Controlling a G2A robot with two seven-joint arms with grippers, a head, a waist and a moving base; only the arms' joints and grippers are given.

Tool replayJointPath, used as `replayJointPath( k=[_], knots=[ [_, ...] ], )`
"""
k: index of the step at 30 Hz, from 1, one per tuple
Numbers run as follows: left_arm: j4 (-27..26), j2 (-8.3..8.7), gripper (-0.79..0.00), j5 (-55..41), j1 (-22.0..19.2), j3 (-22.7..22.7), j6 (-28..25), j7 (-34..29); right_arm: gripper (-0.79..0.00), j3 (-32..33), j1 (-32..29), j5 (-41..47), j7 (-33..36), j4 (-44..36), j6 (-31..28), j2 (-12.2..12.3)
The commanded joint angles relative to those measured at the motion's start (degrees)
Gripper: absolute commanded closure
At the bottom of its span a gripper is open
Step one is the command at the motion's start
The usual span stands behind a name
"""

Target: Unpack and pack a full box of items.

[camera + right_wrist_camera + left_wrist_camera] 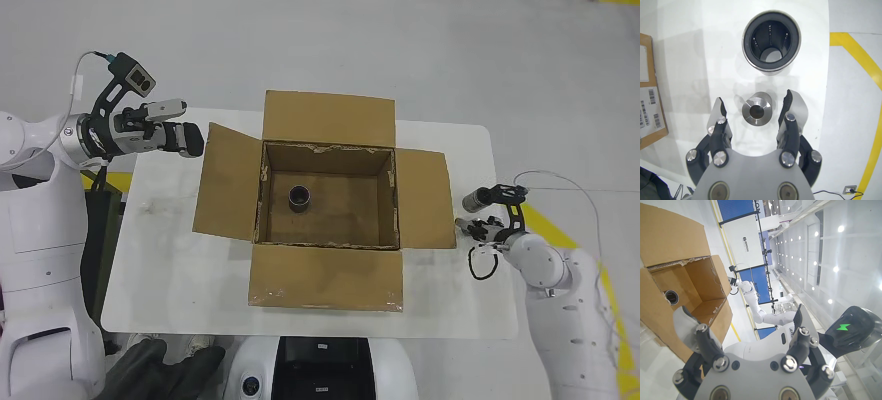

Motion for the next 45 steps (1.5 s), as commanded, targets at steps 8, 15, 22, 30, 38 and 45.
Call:
replayJointPath(
  k=[8, 15, 22, 30, 38, 45],
  knots=[
    [0.0, 0.0, -0.785, 0.0, 0.0, 0.0, 0.0, 0.0, -0.308, -0.3, 0.4, 0.4, -0.1, 1.0, 0.2, 0.4],
    [0.0, 0.0, -0.785, 0.0, 0.0, 0.0, 0.0, 0.0, -0.092, -0.1, -0.1, 0.1, -0.3, 0.1, 0.5, 0.7],
    [0.0, 0.0, -0.785, 0.0, 0.0, 0.0, 0.0, 0.0, -0.009, 0.7, -1.8, 0.0, -0.3, -3.1, 1.1, 1.1],
    [0.0, 0.0, -0.785, 0.0, 0.0, 0.0, 0.0, 0.0, 0.0, 3.5, -7.5, 0.2, -1.7, -12.4, 2.7, 1.5],
    [0.0, 0.0, -0.785, 0.0, 0.0, 0.0, 0.0, 0.0, 0.0, 5.9, -12.9, 1.0, -5.4, -20.8, 4.7, 1.6],
    [0.0, 0.0, -0.785, 0.0, 0.0, 0.0, 0.0, 0.0, 0.0, 7.5, -16.8, 3.2, -11.6, -26.9, 6.7, 1.4]
  ],
)
